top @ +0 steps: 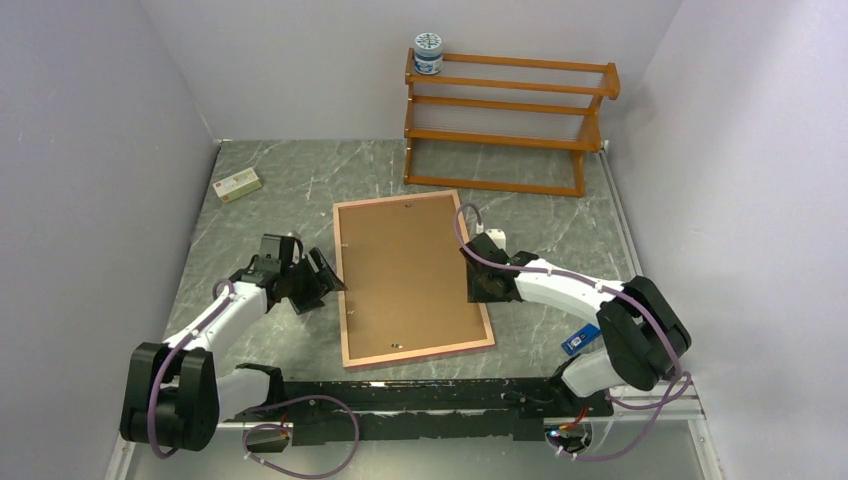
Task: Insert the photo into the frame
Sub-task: Install the photo frame at the center of the board.
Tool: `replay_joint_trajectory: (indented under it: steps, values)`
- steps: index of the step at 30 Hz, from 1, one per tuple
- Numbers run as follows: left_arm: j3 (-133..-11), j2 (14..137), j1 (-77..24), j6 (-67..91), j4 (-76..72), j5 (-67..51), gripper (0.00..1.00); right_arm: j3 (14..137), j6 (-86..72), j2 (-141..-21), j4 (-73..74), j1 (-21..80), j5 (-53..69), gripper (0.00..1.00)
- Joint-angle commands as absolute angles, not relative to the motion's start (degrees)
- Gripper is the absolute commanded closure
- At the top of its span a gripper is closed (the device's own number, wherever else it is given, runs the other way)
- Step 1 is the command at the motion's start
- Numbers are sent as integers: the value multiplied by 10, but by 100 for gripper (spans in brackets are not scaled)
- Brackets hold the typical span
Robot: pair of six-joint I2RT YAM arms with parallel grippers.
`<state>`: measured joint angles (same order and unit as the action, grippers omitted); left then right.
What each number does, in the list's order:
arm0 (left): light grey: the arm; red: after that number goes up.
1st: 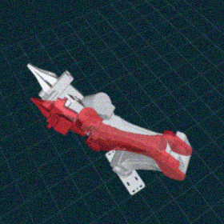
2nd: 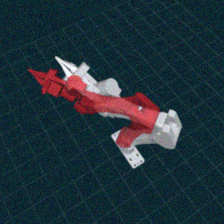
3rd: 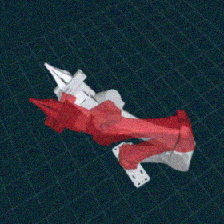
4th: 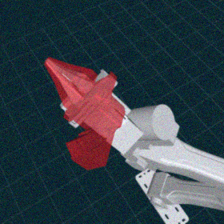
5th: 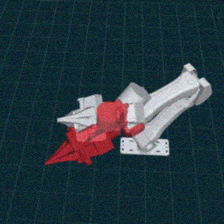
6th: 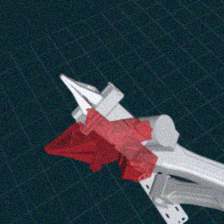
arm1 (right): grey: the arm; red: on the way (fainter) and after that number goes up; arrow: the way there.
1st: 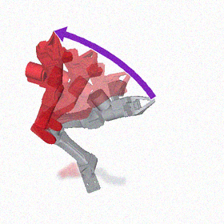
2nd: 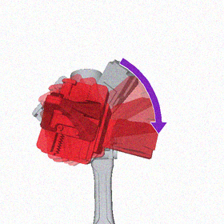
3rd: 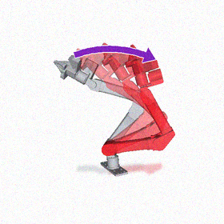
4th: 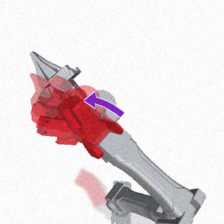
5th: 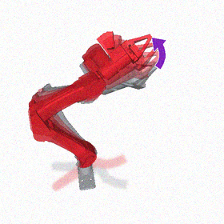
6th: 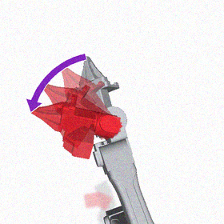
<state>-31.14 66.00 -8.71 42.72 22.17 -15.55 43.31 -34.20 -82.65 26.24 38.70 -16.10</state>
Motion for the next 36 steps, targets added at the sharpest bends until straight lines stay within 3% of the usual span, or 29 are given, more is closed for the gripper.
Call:
replay_joint_trajectory:
  steps: [1,9,18,28,32,36]
  values:
    - [-308,645,-87,429,228,-149,25,424,-316,-816,275,386,-166,55]
    - [-306,644,-87,429,232,-144,25,428,-306,-803,279,385,-168,65]
    - [-292,605,-87,432,237,-128,24,464,-340,-717,324,384,-142,39]
    - [-281,608,-87,432,210,-141,25,466,-429,-705,275,457,-62,31]
    - [-274,629,-87,424,189,-157,30,479,-398,-757,227,487,-4,47]
    - [-280,662,-87,409,169,-188,40,511,-365,-821,204,524,57,53]
